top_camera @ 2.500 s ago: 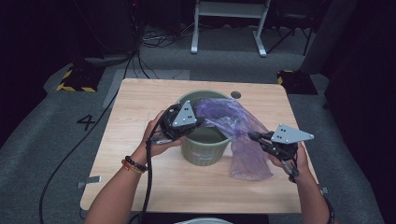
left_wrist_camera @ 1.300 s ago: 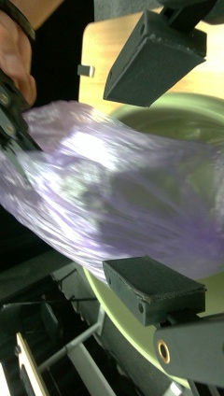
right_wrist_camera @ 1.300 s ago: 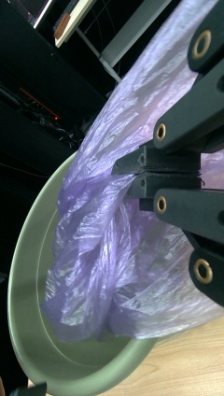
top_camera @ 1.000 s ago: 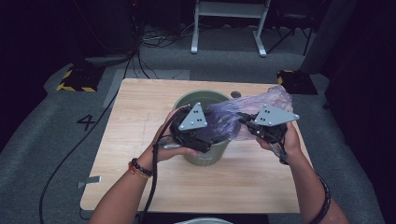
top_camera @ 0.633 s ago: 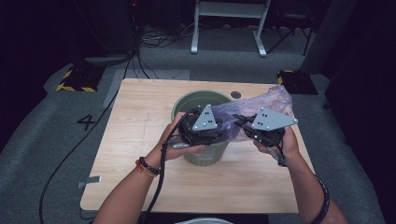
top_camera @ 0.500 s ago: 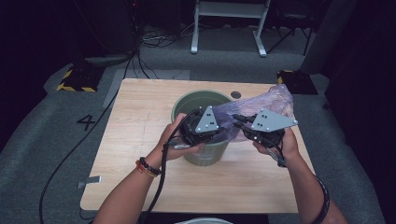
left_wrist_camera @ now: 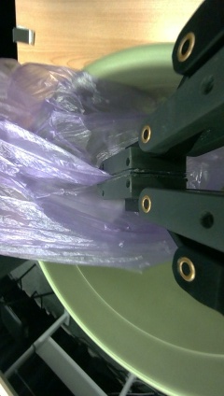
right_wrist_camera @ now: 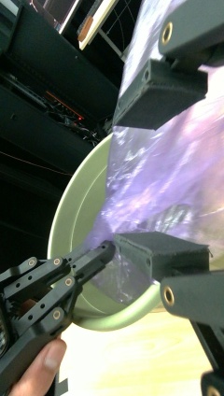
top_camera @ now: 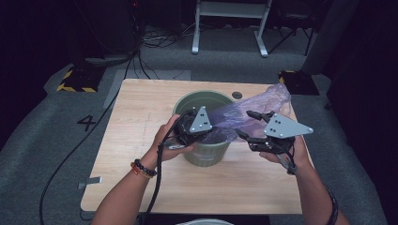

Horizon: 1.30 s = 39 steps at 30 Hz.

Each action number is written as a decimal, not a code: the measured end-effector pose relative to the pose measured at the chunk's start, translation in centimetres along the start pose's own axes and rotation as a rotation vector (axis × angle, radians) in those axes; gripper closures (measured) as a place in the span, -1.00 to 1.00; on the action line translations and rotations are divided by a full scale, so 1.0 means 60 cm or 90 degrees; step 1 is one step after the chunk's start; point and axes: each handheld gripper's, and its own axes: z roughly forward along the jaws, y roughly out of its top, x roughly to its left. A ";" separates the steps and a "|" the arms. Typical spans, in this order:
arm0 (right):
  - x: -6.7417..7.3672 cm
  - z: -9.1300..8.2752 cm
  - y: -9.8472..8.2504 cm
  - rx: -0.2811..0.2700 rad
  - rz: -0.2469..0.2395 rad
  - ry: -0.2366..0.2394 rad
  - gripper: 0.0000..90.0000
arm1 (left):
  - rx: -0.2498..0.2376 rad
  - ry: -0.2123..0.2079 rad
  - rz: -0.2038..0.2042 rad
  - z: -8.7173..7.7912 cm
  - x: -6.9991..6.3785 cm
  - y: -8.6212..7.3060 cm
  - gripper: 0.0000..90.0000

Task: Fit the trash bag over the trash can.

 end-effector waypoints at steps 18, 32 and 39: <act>-0.037 -0.071 -0.083 0.007 0.110 -0.111 -0.49 | -0.015 0.006 -0.028 -0.013 0.026 -0.027 0.99; -0.023 -0.060 -0.098 -0.023 0.081 -0.005 0.77 | -0.042 0.005 -0.066 -0.020 0.039 -0.041 0.65; 0.003 -0.046 -0.067 -0.035 0.034 0.026 0.88 | -0.050 0.021 -0.093 -0.027 0.037 -0.040 0.15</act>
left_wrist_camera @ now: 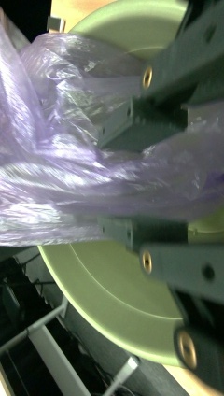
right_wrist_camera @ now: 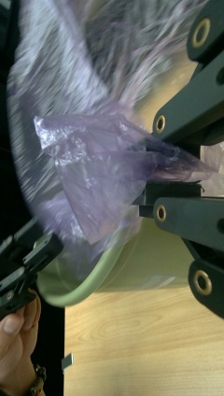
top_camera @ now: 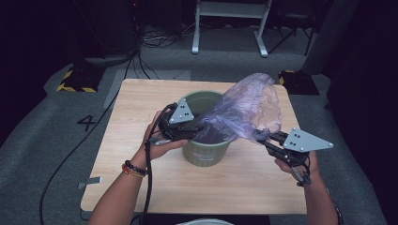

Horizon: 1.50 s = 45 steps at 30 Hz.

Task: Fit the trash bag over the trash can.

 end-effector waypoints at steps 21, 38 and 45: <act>0.034 0.044 0.049 -0.023 -0.031 0.034 0.84 | -0.008 -0.010 0.053 0.015 -0.033 0.041 0.89; 0.097 0.084 0.064 -0.032 -0.050 0.091 0.94 | -0.105 -0.058 0.019 -0.049 -0.073 0.019 -0.46; 0.102 0.093 0.044 -0.011 -0.057 0.078 0.69 | -0.089 -0.085 0.054 -0.035 -0.095 0.025 -0.01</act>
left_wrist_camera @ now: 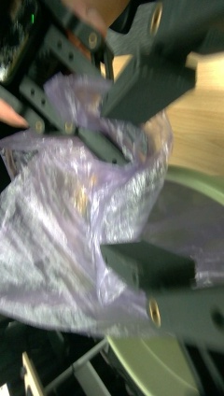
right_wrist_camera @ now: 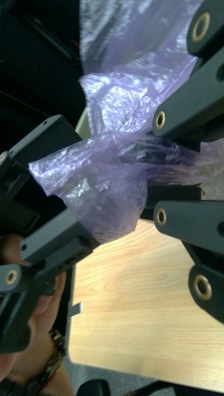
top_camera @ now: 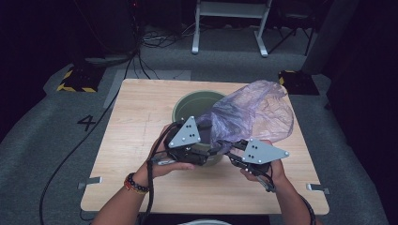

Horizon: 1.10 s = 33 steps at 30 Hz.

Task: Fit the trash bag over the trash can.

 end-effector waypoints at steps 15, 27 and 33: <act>0.008 -0.048 -0.048 0.018 0.013 -0.009 -0.16 | 0.051 0.020 0.041 0.019 0.015 -0.012 1.00; -0.024 -0.122 -0.078 0.003 0.058 -0.053 -0.27 | 0.047 0.067 0.018 -0.027 0.027 -0.046 1.00; -0.044 -0.148 -0.082 -0.008 0.070 -0.087 -0.28 | 0.038 0.082 0.004 -0.054 0.031 -0.060 1.00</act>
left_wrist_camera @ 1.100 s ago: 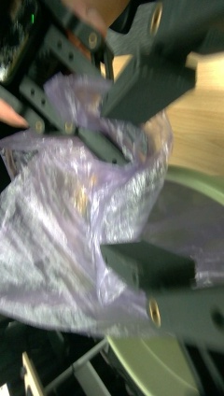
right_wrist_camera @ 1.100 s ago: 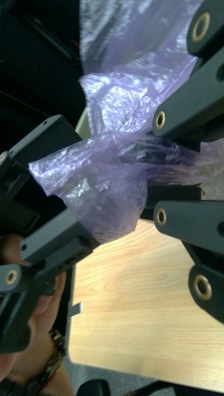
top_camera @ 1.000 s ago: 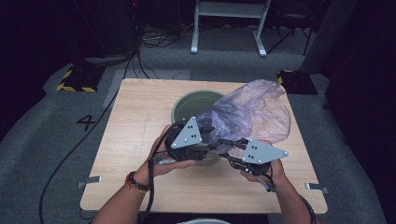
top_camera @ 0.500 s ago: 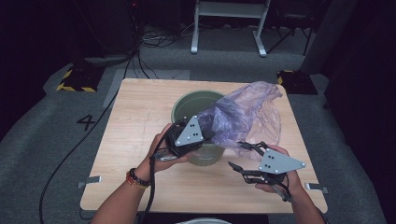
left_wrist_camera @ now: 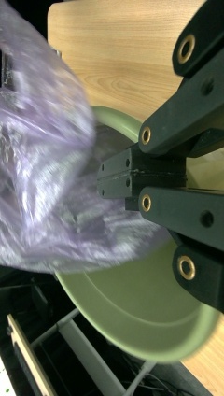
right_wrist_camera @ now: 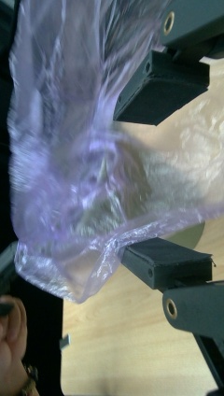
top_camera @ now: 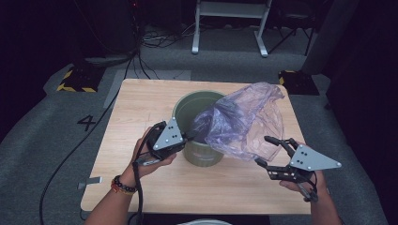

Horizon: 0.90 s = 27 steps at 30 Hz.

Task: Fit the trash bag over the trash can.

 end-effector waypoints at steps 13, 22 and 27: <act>0.021 0.047 -0.025 0.065 -0.033 0.068 0.46 | -0.031 -0.025 -0.017 0.011 -0.022 0.009 0.00; 0.038 0.053 -0.021 0.046 -0.050 0.109 1.00 | -0.041 -0.074 -0.012 0.051 -0.056 0.047 -0.50; 0.050 0.057 -0.018 0.048 -0.061 0.119 1.00 | -0.034 -0.090 -0.012 0.071 -0.063 0.061 -0.22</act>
